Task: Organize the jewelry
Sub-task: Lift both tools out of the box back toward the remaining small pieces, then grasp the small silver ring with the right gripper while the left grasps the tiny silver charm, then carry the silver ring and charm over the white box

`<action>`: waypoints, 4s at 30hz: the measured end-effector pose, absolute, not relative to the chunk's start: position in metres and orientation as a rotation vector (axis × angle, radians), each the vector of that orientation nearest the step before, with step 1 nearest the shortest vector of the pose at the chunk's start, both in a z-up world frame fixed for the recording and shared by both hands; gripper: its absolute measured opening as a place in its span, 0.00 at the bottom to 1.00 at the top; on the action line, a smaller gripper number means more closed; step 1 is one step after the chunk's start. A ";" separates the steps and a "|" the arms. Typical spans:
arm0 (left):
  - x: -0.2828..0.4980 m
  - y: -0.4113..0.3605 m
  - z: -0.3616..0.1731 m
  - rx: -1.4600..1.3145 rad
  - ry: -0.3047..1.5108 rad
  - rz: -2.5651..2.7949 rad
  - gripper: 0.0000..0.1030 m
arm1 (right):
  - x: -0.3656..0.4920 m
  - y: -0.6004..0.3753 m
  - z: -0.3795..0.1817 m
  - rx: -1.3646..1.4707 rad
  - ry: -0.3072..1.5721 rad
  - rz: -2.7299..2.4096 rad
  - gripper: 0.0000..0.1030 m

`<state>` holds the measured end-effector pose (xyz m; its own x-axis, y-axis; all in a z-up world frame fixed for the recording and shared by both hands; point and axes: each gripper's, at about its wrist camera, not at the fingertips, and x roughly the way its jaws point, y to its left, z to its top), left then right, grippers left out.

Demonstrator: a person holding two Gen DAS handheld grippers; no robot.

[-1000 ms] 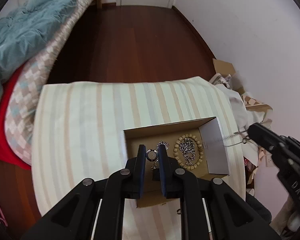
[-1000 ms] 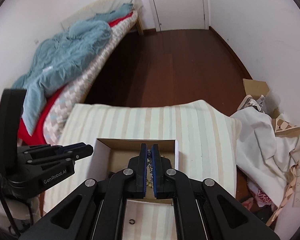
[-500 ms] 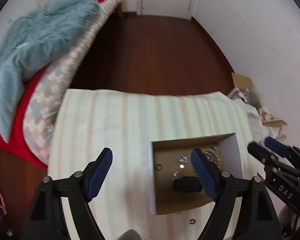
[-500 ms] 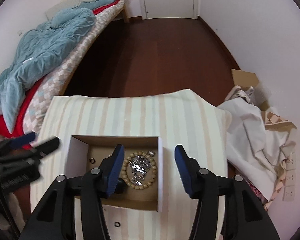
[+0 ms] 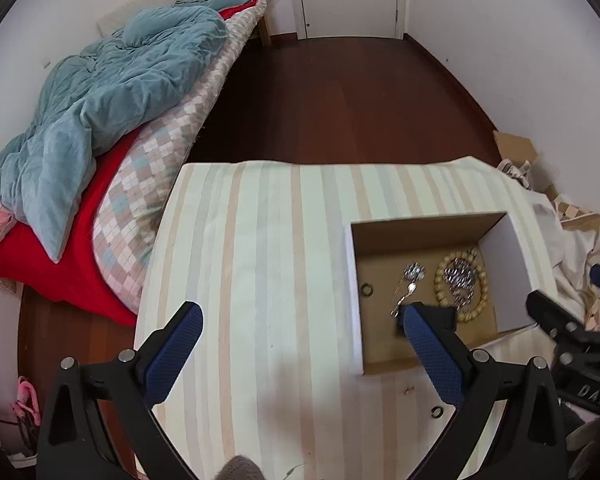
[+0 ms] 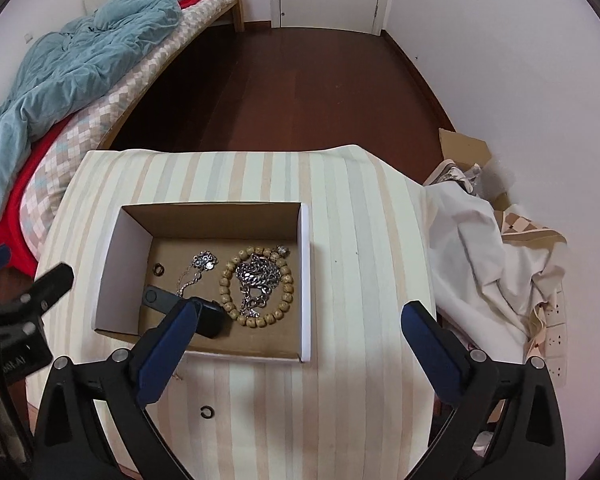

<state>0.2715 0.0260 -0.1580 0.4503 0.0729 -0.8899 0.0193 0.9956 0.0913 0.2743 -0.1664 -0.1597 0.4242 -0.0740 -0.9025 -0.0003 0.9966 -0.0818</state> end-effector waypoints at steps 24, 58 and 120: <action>0.179 0.024 -0.082 0.058 0.890 0.074 1.00 | 0.188 -0.166 -0.090 -0.062 0.975 -0.063 1.00; 0.137 0.059 -0.188 0.211 1.062 0.308 1.00 | 0.136 -0.141 -0.195 -0.006 1.110 0.057 0.64; 0.192 -0.056 -0.247 0.023 1.159 -0.147 0.06 | 0.142 -0.235 -0.243 0.083 1.076 -0.107 0.12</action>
<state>0.1916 -0.0557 -0.2468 0.3915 -0.1035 -0.9143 0.1276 0.9902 -0.0575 0.1416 -0.2355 -0.2426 0.4706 -0.0472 -0.8811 0.1279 0.9917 0.0152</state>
